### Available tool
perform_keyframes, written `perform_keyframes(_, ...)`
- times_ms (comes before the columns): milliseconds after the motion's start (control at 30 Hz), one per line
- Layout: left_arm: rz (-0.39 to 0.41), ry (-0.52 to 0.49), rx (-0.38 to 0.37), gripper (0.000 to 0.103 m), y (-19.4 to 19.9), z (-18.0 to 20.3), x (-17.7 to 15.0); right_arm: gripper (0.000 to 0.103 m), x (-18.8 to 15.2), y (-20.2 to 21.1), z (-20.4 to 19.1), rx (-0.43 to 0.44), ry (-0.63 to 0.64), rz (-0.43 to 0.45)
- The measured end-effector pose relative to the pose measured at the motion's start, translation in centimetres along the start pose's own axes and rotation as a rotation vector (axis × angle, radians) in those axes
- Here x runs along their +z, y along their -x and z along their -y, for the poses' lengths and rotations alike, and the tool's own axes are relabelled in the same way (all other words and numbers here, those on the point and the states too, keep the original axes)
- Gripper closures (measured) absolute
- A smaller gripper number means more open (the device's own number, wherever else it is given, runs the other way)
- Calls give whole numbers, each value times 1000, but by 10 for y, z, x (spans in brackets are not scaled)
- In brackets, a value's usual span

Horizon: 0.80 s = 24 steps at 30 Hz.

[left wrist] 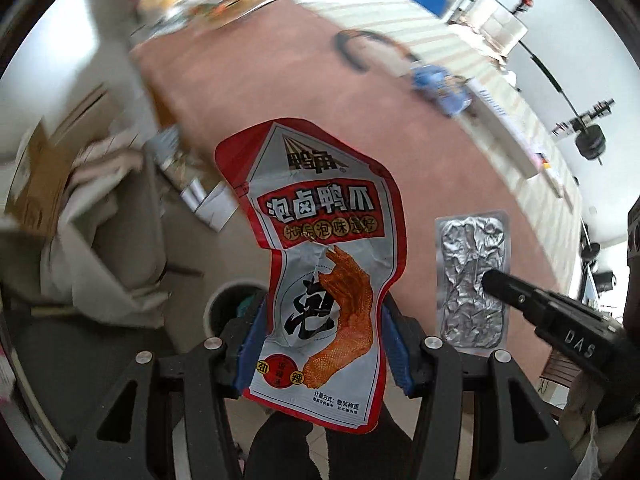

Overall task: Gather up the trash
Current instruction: 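Carry the red wrapper and blister pack to the bin and release both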

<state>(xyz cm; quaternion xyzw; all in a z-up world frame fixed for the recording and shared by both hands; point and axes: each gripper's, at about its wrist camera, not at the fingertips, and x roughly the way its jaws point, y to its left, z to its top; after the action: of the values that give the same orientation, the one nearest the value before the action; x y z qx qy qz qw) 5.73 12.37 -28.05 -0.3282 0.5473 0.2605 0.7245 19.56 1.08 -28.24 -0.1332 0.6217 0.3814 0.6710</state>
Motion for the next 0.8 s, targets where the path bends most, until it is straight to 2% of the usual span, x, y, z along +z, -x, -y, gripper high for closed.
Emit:
perform_keyframes(100, -42, 53, 5, 53, -20, -41, -26, 97, -36, -31, -26, -9, 35, -37)
perform_keyframes(200, -112, 122, -10, 53, -56, -82, -50, 97, -70, -77, -46, -20, 57, -98)
perform_keyframes(333, -210, 226, -56, 52, -126, -137, -79, 97, -103, -142, -57, -40, 83, -164)
perform_keyframes(467, -265, 320, -129, 46, -195, -175, -99, 97, -124, -211, -54, -37, 91, -201)
perform_keyframes(500, -271, 346, -149, 43, -212, -183, -104, 97, -131, -237, -51, -23, 91, -211)
perform_keyframes(600, -267, 400, -150, 25, -256, -210, -116, 96, -141, -292, -45, -7, 102, -237)
perform_keyframes(633, -267, 410, -133, 14, -267, -216, -120, 96, -146, -316, -42, -1, 104, -254)
perform_keyframes(667, -266, 419, -118, 8, -274, -222, -122, 92, -149, -334, -39, -8, 106, -261)
perform_keyframes(700, -264, 422, -95, 6, -281, -228, -126, 74, -152, -344, -37, -15, 111, -265)
perform_keyframes(733, -262, 418, -52, 6, -288, -234, -131, 62, -157, -363, -35, -33, 124, -280)
perform_keyframes(767, -254, 404, -15, 6, -291, -236, -135, 43, -158, -370, -33, -38, 127, -288)
perform_keyframes(800, -240, 390, 25, 6, -293, -239, -139, 35, -162, -383, -31, -50, 135, -299)
